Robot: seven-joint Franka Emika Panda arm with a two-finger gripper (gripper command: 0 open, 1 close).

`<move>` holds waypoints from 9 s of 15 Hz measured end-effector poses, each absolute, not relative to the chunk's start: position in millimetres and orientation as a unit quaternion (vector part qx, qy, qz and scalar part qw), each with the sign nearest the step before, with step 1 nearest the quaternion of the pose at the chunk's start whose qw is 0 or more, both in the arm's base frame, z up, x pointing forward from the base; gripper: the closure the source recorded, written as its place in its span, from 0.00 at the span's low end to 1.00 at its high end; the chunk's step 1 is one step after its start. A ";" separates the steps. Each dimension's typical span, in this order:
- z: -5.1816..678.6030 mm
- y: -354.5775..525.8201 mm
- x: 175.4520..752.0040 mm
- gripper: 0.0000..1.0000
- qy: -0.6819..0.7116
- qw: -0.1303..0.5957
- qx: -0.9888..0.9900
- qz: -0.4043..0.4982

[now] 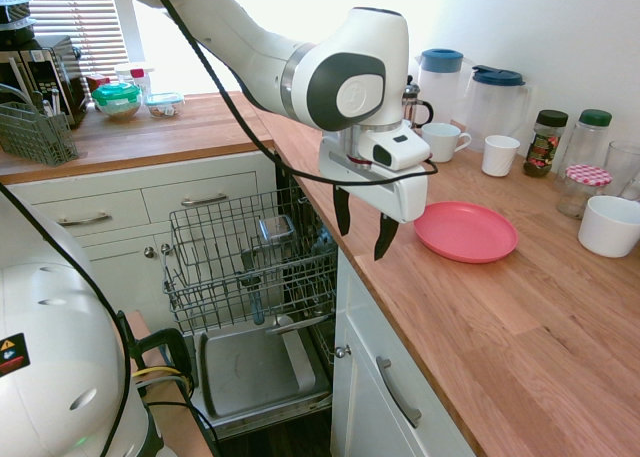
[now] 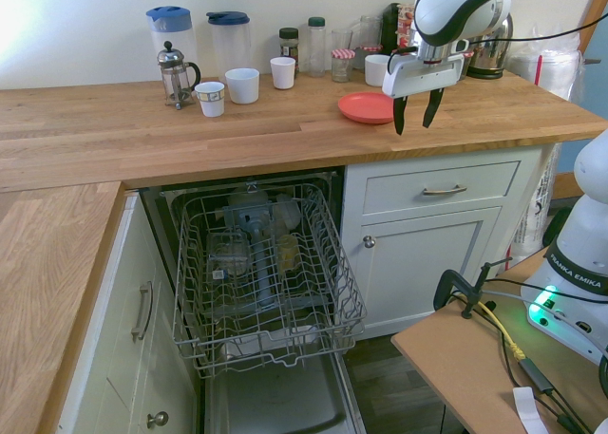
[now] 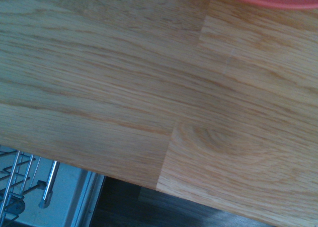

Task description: Put the plate in the dishwasher

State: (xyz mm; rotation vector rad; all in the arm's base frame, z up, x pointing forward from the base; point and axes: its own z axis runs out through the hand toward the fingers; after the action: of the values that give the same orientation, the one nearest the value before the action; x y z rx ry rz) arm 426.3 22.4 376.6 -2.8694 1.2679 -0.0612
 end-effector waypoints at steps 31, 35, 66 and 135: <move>346.6 -139.9 596.9 0.00 0.535 0.139 -0.833 0.017; 340.6 -141.1 598.4 1.00 0.531 0.148 -0.834 0.020; 382.4 -140.3 637.8 1.00 0.462 0.159 -0.871 -0.048; 234.8 610.5 323.1 1.00 -0.171 -0.368 -0.835 -0.371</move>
State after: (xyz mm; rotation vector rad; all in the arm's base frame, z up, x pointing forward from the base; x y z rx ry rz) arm 323.1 610.5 234.8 -3.4984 -0.7170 -1.5554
